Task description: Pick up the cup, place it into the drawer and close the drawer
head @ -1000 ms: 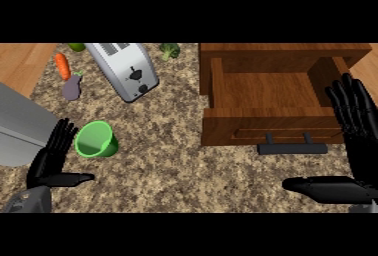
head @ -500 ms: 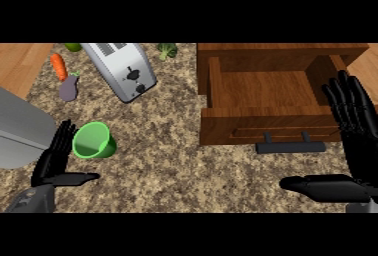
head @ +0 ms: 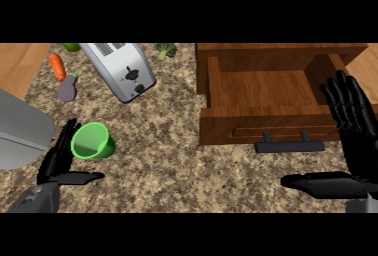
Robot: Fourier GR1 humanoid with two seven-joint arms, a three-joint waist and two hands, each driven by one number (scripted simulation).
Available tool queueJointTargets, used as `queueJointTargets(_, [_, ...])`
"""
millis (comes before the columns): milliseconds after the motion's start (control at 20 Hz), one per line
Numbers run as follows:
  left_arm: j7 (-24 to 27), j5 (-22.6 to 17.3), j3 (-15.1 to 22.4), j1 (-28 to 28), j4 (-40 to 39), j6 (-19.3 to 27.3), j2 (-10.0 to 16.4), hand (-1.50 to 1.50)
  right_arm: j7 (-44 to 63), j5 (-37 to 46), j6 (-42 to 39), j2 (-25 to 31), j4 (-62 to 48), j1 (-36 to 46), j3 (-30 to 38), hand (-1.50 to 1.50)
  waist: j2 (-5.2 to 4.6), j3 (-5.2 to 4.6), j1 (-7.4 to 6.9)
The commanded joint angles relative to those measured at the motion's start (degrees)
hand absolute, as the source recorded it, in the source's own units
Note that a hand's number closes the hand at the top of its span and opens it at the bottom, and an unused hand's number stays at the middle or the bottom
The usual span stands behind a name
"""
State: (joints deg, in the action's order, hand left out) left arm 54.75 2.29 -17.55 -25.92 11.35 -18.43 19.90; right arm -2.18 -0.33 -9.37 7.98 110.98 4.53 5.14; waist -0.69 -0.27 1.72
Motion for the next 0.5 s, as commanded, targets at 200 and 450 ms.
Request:
queueJointTargets(200, [4.2, -0.7, -0.5, -3.0, -0.9, -6.3, -1.5, -1.5, 1.7, 0.5, 1.1, -1.0, -0.7, 2.8, -0.9, -1.5, -0.22, -0.08, 0.13])
queueJointTargets(450, [5.6, -1.2, -0.5, -1.5, -0.5, -11.4, -1.7, -1.5, 0.3, 0.2, -0.1, -0.5, -1.5, 0.9, -0.6, -1.5, -0.17, -0.04, 0.05])
